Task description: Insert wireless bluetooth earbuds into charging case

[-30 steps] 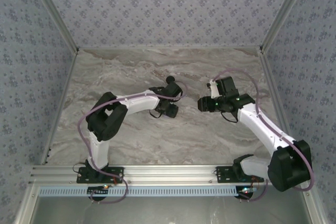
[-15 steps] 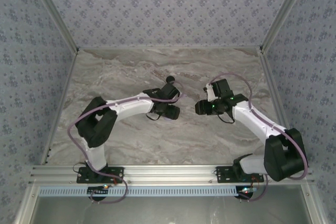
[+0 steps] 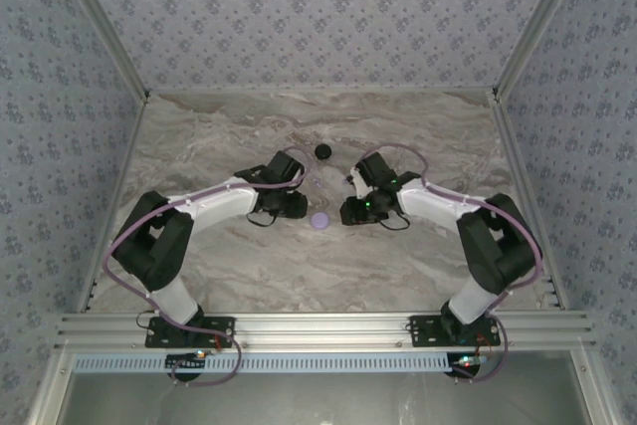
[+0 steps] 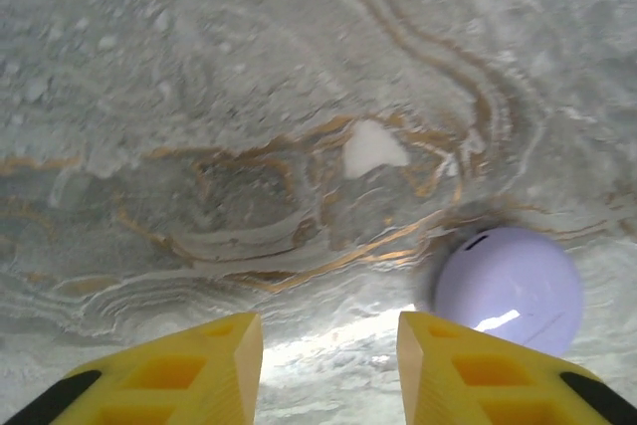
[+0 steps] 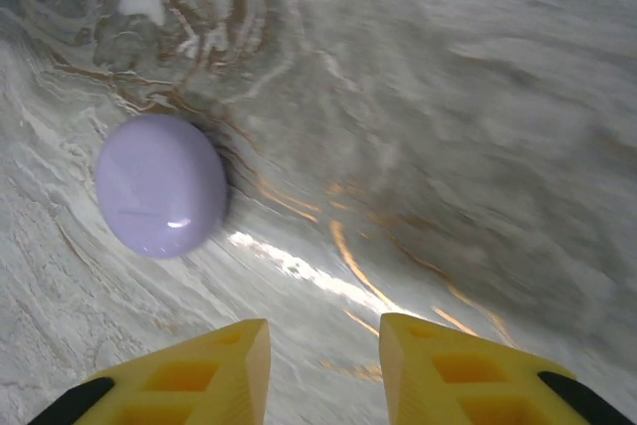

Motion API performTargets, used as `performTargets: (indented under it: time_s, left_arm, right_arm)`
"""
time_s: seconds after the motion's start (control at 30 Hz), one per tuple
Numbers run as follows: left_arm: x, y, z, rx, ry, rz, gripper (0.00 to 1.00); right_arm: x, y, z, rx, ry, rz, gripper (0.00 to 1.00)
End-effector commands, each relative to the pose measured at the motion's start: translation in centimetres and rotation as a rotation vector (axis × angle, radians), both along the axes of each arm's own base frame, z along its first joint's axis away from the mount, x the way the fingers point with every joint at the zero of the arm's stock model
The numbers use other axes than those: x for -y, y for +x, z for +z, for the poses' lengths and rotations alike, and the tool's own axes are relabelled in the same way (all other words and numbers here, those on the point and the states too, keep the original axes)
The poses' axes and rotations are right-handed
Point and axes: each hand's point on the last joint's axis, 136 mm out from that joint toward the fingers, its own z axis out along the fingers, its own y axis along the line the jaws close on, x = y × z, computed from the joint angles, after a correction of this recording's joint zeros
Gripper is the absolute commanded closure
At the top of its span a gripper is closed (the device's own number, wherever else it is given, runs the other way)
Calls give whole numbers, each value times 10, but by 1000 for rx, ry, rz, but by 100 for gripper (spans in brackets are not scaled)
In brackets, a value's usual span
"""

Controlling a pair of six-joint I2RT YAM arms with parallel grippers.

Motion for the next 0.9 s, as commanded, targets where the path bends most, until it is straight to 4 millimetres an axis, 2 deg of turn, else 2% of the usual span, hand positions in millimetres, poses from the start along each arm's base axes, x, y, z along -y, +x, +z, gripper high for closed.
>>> performTargets:
  time_s: [0.0, 0.33, 0.57, 0.87]
  left_arm:
    - [1, -2, -3, -6, -40, 14, 65]
    - [6, -11, -21, -47, -78, 2, 70]
    - [12, -16, -28, -68, -88, -28, 72]
    - [22, -25, -30, -86, -57, -78, 72]
  right_arm:
    - [-17, 7, -3, -5, -5, -12, 67]
    - [-34, 14, -19, -29, -34, -16, 79]
    - [-34, 19, -28, -42, -64, -25, 81]
    - [-36, 27, -30, -40, -86, -16, 81]
